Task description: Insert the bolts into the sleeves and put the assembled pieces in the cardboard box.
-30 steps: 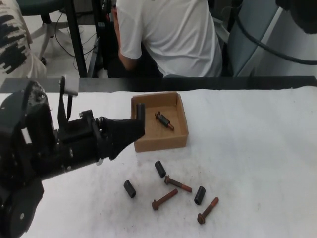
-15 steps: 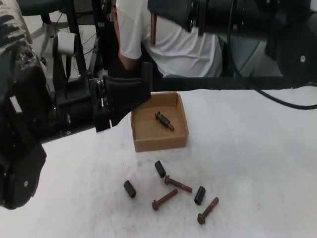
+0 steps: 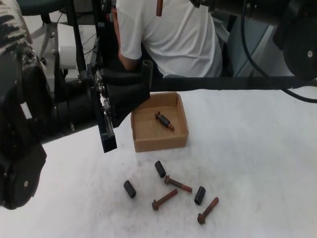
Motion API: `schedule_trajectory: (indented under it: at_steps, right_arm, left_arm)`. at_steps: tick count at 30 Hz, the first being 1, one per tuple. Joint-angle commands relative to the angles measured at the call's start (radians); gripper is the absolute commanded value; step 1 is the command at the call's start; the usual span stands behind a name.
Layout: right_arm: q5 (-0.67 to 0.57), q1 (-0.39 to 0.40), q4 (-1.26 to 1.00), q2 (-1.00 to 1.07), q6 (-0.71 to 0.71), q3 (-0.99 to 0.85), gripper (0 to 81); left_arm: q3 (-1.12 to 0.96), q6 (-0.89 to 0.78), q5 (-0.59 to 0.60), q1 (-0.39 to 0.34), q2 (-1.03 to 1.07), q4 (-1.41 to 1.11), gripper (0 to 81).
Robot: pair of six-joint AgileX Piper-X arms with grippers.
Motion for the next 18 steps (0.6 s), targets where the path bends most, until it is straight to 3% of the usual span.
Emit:
schedule_trajectory:
  at_steps: [1,7,18]
  right_arm:
    - [-0.011,0.001,-0.004,-0.013,-0.038,-0.002,0.8]
    - [-0.011,0.003,0.073,-0.013,-0.108,-0.002,0.8]
    - [0.042,0.075,0.146,-0.013,-0.207,-0.002,0.8]
  left_arm:
    - [-0.008,-0.013,-0.009,-0.004,-0.003,-0.020,0.2]
    - [-0.008,-0.012,-0.009,-0.004,-0.003,-0.044,0.2]
    - [-0.008,-0.050,-0.017,-0.004,-0.003,-0.042,0.2]
